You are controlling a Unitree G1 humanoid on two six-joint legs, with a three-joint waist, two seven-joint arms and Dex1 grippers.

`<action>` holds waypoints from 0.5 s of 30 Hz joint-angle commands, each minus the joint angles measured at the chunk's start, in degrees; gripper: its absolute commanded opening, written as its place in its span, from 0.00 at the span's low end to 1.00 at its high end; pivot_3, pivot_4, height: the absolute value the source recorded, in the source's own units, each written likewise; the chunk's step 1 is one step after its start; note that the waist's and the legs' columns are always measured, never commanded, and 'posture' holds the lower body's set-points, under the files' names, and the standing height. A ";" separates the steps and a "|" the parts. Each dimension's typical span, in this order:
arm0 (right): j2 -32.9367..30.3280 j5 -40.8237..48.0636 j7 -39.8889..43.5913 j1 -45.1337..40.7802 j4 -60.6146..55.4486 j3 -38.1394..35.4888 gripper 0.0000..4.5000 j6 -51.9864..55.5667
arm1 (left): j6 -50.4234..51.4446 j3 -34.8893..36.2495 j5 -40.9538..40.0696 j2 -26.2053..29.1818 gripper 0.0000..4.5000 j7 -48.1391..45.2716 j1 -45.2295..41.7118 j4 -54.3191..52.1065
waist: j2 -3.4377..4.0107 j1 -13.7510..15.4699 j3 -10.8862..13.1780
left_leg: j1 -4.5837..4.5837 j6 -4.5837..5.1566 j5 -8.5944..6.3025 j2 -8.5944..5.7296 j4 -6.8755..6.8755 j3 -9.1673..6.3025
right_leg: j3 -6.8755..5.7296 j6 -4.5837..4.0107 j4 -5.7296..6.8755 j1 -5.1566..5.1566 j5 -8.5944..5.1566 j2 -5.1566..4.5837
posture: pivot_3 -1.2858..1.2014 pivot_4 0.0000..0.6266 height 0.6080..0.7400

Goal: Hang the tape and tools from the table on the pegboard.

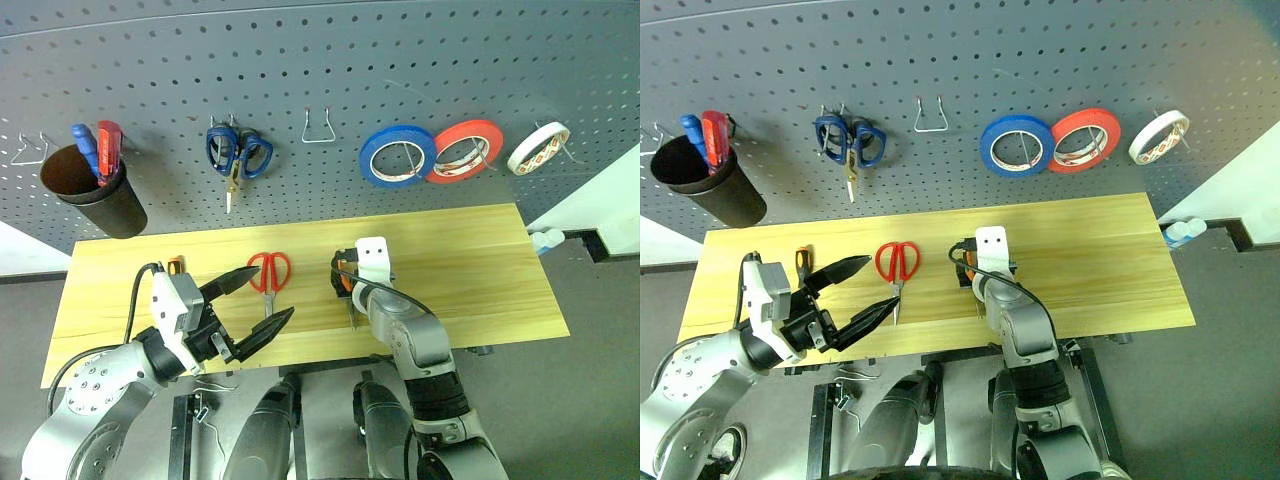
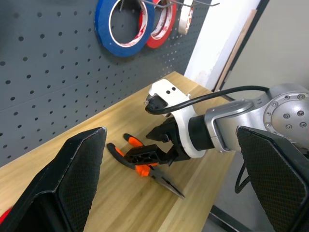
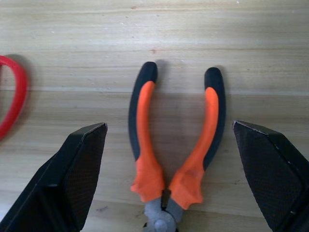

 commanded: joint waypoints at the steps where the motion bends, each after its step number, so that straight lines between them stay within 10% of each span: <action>1: 1.03 -0.34 -0.45 -0.61 -0.42 -0.48 0.97 -0.81 | -0.26 0.57 -1.04 0.29 1.00 0.08 0.11 -2.03 | 0.02 -0.02 0.05 | 0.00 -0.01 0.00 0.01 -0.01 0.02 | 0.00 0.00 -0.01 0.00 0.00 0.00 | 0.51 0.62 0.84; 15: 2.12 -0.13 0.50 -0.71 -0.60 -0.44 0.97 3.89 | -0.21 0.05 -0.79 0.14 1.00 0.19 -0.90 -1.56 | 0.02 -1.21 0.09 | -0.01 -0.01 0.00 0.05 -0.07 0.07 | 0.01 0.00 -0.07 -0.03 0.00 0.01 | 0.51 0.62 0.84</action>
